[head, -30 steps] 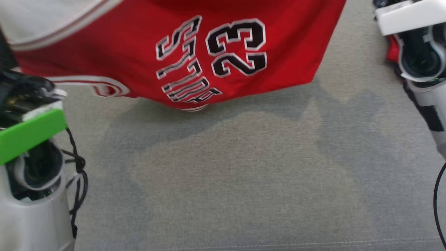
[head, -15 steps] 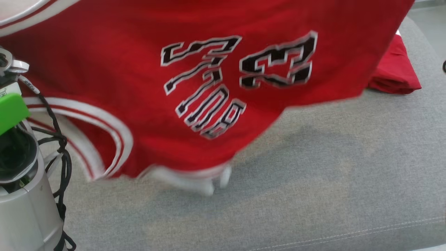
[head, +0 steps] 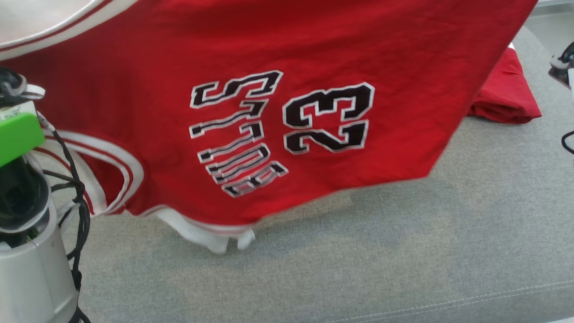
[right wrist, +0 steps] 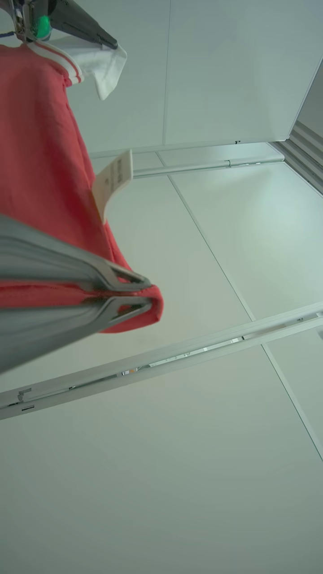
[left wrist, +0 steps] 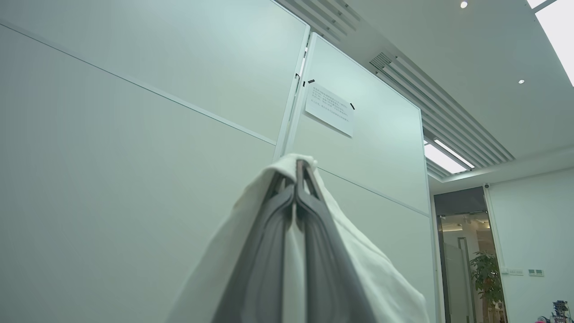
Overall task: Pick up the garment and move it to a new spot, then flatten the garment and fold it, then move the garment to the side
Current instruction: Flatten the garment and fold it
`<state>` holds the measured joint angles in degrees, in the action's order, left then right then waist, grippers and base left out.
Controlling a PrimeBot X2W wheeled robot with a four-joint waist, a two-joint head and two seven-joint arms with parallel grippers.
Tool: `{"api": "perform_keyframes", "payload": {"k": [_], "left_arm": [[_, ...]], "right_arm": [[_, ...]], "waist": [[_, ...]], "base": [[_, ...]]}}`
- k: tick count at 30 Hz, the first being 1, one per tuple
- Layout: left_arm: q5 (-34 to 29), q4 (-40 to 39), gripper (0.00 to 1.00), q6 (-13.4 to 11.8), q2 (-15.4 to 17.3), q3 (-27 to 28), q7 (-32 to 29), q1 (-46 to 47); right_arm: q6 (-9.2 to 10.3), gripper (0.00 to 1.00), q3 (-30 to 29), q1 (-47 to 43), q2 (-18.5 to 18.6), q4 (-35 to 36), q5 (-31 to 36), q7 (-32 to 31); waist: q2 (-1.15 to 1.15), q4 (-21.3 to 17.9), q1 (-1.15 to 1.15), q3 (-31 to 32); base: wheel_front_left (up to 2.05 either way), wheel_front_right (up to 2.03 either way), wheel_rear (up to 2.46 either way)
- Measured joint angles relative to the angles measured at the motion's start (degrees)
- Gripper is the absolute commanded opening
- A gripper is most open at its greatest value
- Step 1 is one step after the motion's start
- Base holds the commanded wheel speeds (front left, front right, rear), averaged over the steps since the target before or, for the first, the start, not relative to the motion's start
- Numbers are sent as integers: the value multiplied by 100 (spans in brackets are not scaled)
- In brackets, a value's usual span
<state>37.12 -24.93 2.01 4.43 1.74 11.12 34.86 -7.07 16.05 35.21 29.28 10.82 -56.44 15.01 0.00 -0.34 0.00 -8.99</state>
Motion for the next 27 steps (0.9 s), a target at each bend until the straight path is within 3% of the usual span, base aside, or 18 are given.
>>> {"api": "perform_keyframes", "payload": {"k": [12,22,27], "left_arm": [[52,-13,0,0,-7,-156,-82,-530],[46,-1195,0,25,41,-196,-180,-419],[208,-393,0,-140,60,-407,-769,-423]], "right_arm": [[2,0,369,-831,3,237,80,-94],[257,0,-100,-993,157,1193,141,-90],[302,0,570,-987,119,568,-103,-770]], "waist": [[0,-63,0,252],[0,-138,0,392],[0,-127,0,220]], "base": [[0,0,0],[0,0,0],[0,0,0]]}}
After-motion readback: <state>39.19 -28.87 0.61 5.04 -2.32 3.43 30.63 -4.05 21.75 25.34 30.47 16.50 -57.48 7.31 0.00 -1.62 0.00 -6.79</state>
